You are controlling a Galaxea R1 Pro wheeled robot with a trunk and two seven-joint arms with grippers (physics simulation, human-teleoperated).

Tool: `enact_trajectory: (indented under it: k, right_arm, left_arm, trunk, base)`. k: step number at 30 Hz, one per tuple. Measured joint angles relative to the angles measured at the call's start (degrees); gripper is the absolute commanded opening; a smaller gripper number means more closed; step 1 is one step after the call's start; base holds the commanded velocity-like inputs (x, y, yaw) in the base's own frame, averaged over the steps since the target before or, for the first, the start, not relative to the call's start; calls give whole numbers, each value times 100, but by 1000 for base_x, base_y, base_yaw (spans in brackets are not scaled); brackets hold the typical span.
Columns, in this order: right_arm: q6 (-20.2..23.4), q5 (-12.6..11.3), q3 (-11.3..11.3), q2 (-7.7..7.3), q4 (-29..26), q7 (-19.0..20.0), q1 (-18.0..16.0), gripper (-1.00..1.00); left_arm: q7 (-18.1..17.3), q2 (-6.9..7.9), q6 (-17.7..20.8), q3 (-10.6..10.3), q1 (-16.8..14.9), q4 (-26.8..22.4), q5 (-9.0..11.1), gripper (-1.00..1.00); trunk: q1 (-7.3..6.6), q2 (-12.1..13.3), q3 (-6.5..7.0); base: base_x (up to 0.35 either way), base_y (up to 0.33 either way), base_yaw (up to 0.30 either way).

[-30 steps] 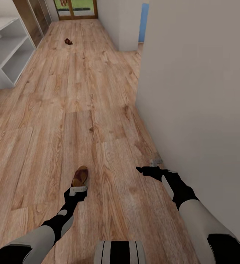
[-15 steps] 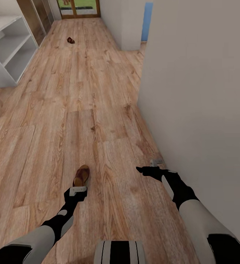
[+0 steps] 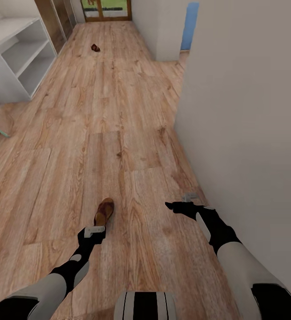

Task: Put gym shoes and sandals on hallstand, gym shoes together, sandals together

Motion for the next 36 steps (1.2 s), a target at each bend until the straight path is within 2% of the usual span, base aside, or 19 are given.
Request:
enact_trajectory:
  k: [8,32,36]
  right_arm:
    - [1,1,-5,-1,-1,0,1,100]
    - [0,1,1,0,-1,0,1,100]
    - [-1,0,6,0,-1,1,0,100]
  left_arm:
    - [0,0,0,1,2,1,1,100]
    - [-1,6,-13,1,-1,-2,-17,100]
    - [-2,8,-357,1,1,-6,-21,100]
  trunk:
    - [18,-9,-168]
    - [80,-41,-915]
    - [80,-42,-953]
  base:
    - [0,0,21]
    - [0,0,1]
    - [0,0,0]
